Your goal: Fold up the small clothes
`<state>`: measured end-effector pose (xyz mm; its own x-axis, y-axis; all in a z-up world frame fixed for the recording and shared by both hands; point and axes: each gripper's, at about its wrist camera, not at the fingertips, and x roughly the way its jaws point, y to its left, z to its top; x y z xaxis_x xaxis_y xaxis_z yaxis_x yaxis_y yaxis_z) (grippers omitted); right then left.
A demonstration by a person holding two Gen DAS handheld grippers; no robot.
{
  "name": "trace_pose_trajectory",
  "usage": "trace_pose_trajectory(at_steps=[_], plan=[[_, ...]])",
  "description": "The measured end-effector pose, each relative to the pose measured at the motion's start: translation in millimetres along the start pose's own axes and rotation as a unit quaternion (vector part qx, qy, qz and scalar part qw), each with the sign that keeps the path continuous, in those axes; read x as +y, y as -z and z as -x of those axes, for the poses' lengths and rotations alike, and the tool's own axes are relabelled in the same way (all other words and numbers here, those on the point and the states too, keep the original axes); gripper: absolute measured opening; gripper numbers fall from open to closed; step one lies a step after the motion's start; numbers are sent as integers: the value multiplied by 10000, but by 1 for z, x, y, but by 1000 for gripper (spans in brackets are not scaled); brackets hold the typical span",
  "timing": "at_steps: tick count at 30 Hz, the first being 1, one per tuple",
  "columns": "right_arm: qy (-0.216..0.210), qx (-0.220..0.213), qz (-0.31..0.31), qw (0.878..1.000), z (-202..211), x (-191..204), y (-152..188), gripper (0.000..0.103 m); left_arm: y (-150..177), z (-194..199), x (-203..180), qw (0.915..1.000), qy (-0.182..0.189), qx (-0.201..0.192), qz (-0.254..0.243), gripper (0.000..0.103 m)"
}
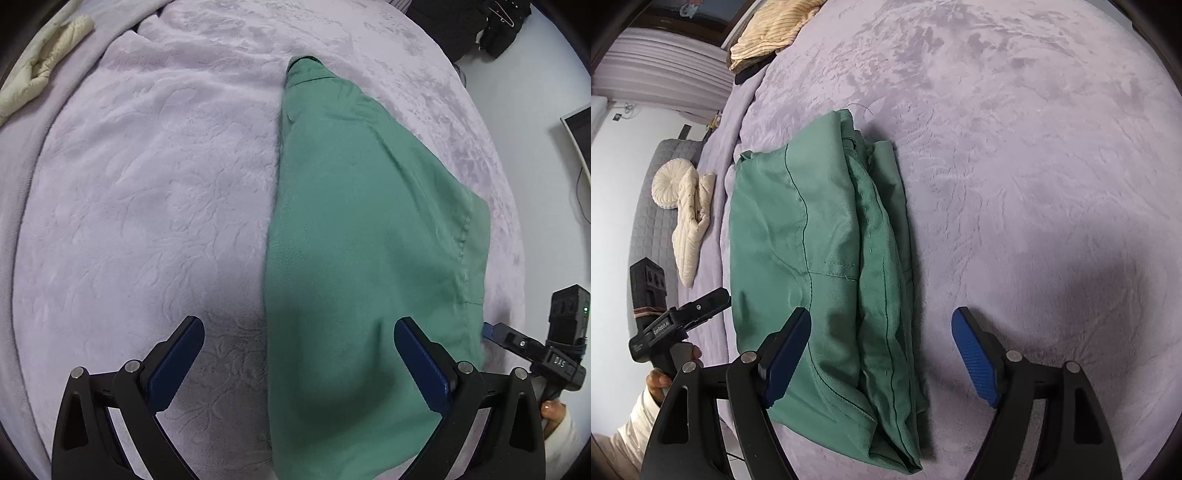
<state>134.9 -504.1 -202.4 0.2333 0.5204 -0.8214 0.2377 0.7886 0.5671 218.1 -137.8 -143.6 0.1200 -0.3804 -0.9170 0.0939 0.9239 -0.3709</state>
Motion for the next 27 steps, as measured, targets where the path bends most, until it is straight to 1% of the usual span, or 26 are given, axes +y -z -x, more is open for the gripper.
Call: trace_pose_trajectory(at_steps=[2,3,5,8,9,10,11,14,17,18,19,20,21,22,23,24,25,27], plan=[[-26,112,4,9999,-7,-4,-4,81,-3,-12,2,9999,26,168,-18,103],[-122,179,-13,9998,-12,-6,-6,81,-4,-18,2,9997,100,237,-36,103],[-344,257,-18,9991,-19,-8,-10,81,-2,-28,1,9986,352,385,-58,103],[-711,393,-39,9967,-34,-8,-18,82,-1,-46,-13,9947,823,602,-153,103],[-831,436,-57,9956,-40,-7,-21,82,-1,-51,-20,9944,820,640,-211,103],[-965,482,-72,9941,-46,-5,-24,82,-1,-57,-25,9956,644,630,-275,103],[-1070,525,-78,9928,-52,-3,-27,82,0,-61,-29,9958,561,642,-326,103],[-1116,574,-61,9921,-68,3,-31,86,0,-68,-31,9963,521,627,-261,103],[-1099,553,-129,9923,-76,9,-31,86,1,-68,-32,9967,504,592,-228,103],[-1090,555,-181,9923,-77,10,-31,80,2,-66,-33,9971,486,551,-216,100],[-1119,575,-271,9917,-77,10,-31,70,3,-64,-33,9976,433,494,-210,94],[-1187,628,-391,9902,-78,7,-31,45,5,-61,-34,9981,383,432,-212,90],[-1294,660,-513,9881,-78,5,-29,37,7,-57,-34,9984,366,365,-214,82],[-1486,635,-578,9852,-76,4,-28,30,9,-53,-35,9986,380,310,-210,74],[-1657,600,-576,9827,-72,5,-26,24,10,-47,-36,9987,401,248,-195,69],[-1825,568,-552,9800,-67,9,-25,22,13,-43,-34,9987,431,205,-176,61],[-1960,567,-533,9775,-64,13,-23,22,14,-38,-32,9986,471,171,-150,55],[-2104,586,-541,9744,-59,22,-20,22,16,-27,-30,9982,591,119,-59,51]])
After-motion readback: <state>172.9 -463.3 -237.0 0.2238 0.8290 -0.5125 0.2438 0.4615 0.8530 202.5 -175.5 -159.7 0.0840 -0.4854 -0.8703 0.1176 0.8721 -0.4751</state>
